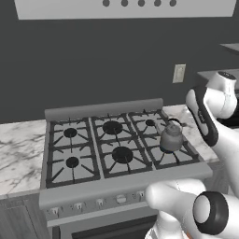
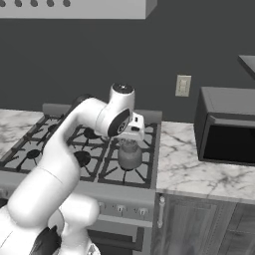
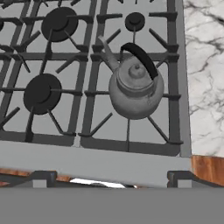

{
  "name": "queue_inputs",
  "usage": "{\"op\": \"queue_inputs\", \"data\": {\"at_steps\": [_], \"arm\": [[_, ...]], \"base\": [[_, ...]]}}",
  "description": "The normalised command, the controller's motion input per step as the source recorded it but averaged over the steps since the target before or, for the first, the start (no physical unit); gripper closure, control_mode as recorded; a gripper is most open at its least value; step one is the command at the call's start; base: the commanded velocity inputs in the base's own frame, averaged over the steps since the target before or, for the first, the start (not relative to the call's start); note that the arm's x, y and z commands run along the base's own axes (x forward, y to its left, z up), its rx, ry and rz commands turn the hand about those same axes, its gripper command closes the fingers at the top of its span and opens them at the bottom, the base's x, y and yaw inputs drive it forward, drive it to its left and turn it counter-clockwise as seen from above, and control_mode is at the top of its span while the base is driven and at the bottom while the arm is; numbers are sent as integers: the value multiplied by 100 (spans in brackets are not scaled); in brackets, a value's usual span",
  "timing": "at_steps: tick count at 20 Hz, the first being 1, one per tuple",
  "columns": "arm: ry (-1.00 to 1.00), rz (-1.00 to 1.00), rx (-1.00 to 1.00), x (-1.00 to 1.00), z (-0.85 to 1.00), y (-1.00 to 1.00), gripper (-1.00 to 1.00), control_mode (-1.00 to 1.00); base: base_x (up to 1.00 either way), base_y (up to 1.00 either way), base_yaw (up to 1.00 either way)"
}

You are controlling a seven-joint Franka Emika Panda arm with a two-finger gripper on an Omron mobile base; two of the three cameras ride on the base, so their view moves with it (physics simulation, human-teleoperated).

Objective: The kettle is done boiling. Turn off the stove, then wait for 300 timesteps before moving the kettle to the dining table.

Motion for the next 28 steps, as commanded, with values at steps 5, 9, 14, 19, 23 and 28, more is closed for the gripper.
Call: {"op": "queue_inputs", "data": {"at_steps": [5,9,14,19,23,28], "arm": [[0,16,-11,42,0,0,-100,-100],[1,13,-4,42,-15,6,-100,-100],[7,8,0,48,-29,1,-100,-100],[4,6,0,41,-25,0,-100,-100],[5,5,0,46,-20,0,-100,-100],[1,5,0,36,-16,0,-100,-100]], "base": [[0,0,0],[0,0,0],[0,0,0],[0,0,0],[0,0,0],[0,0,0]]}}
